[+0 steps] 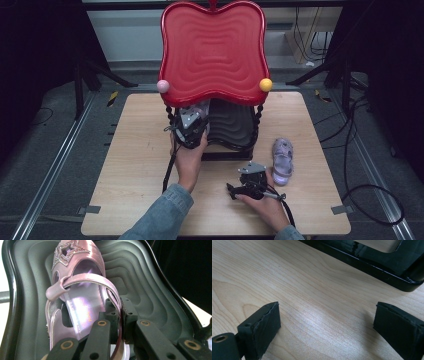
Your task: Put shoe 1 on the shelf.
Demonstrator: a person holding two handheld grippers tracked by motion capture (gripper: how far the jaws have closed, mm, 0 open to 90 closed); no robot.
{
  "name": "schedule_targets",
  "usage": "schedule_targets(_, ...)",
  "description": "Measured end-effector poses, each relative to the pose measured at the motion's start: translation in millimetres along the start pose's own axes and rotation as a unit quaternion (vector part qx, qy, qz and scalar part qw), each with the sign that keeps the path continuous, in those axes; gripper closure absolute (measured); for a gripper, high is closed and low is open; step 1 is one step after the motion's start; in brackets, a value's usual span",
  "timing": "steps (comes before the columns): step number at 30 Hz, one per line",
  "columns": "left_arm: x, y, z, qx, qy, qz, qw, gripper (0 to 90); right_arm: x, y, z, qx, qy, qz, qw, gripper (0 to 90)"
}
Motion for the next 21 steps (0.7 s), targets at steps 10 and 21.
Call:
schedule_targets(10,-6.1,0.8,10.1,0.007,0.002,-0.005,1.0,84.8,-0.2,-0.1,0.1,-0.001,0.0,-0.002,1.0,7.4)
schedule_targets(21,-8.7,-1.3,20.9,0.029,-0.004,-0.008,0.9995,82.3,-0.3,-0.3,0.0,-0.001,0.001,-0.003,1.0,7.4)
Point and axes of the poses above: each handheld gripper's, and its own axes: z roughly forward along the jaws, y roughly out of its top, x roughly to its left, the point moved 2 cm from there along z, roughly forward along the jaws, and after that the axes turned 6 degrees about -z, right-handed, at the moved point
